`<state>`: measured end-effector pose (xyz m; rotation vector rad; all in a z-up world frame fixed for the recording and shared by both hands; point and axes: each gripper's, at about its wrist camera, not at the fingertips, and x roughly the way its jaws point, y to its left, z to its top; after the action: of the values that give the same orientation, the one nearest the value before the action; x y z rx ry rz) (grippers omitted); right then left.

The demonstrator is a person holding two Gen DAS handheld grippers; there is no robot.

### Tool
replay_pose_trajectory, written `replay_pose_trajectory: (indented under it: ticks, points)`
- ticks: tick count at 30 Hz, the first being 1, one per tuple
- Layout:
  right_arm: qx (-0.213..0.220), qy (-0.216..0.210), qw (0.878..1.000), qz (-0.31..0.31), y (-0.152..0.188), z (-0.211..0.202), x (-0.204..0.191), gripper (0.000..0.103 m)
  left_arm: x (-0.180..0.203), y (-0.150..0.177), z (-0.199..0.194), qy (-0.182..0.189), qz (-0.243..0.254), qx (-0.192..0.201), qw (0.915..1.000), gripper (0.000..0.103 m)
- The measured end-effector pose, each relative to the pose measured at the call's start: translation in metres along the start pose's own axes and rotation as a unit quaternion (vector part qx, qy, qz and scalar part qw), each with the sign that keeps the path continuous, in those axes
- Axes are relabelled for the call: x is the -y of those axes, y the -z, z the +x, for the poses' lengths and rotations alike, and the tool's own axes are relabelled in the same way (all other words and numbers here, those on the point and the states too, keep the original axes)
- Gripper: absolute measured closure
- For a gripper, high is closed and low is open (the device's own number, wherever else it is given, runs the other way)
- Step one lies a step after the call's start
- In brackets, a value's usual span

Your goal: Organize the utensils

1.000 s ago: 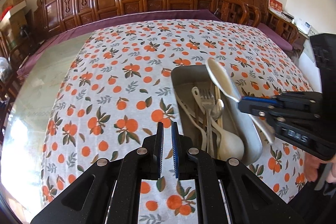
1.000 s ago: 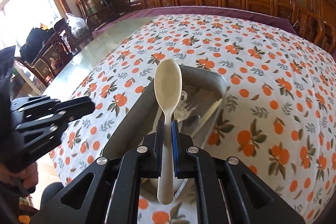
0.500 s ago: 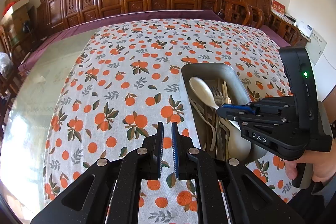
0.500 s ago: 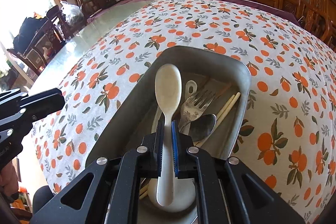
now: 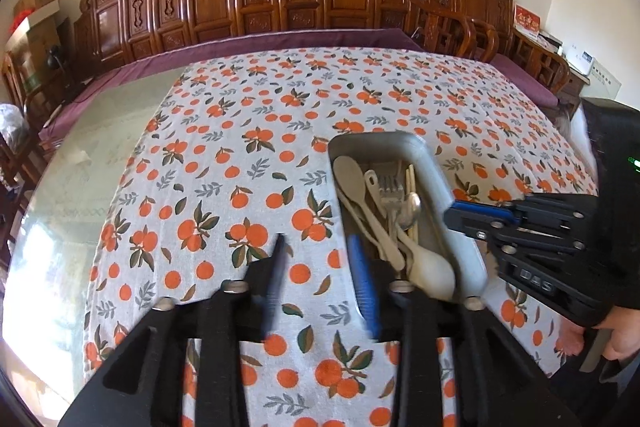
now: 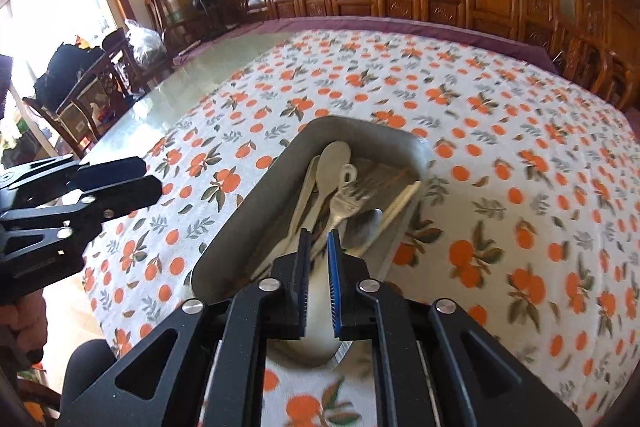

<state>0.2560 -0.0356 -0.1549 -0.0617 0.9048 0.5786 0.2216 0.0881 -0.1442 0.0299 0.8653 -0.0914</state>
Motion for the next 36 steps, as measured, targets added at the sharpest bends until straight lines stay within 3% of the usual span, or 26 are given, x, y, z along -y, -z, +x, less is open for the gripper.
replay_pose_trajectory:
  ticks: [3, 6, 8, 10, 16, 25, 36]
  points:
    - [0.024, 0.004, 1.0, 0.009, 0.008, -0.03, 0.008, 0.078, 0.01, -0.001, -0.01, -0.005, -0.002, 0.012, 0.9999, 0.032]
    - [0.046, 0.009, 0.999, 0.016, 0.016, -0.061, 0.015, 0.064, 0.023, 0.0, -0.021, -0.009, 0.001, 0.024, 0.9997, 0.018]
    - [0.064, 0.021, 0.998, 0.02, 0.022, -0.085, 0.019, 0.041, 0.032, 0.0, -0.029, -0.011, 0.003, 0.03, 0.9995, 0.012]
    - [0.08, 0.032, 0.996, 0.024, 0.027, -0.105, 0.023, 0.028, 0.04, 0.001, -0.035, -0.01, 0.004, 0.034, 0.9994, 0.009]
    - [0.109, 0.051, 0.992, 0.043, 0.046, -0.156, 0.035, 0.004, 0.065, 0.005, -0.053, 0.003, 0.0, 0.04, 0.9992, 0.008]
    - [0.154, 0.102, 0.982, 0.035, 0.075, -0.219, 0.037, 0.003, 0.099, 0.016, -0.089, 0.008, 0.002, 0.064, 0.9979, 0.008]
    - [0.208, 0.119, 0.97, 0.045, 0.096, -0.281, 0.031, 0.003, 0.126, 0.023, -0.152, 0.014, 0.014, 0.128, 0.9916, 0.008]
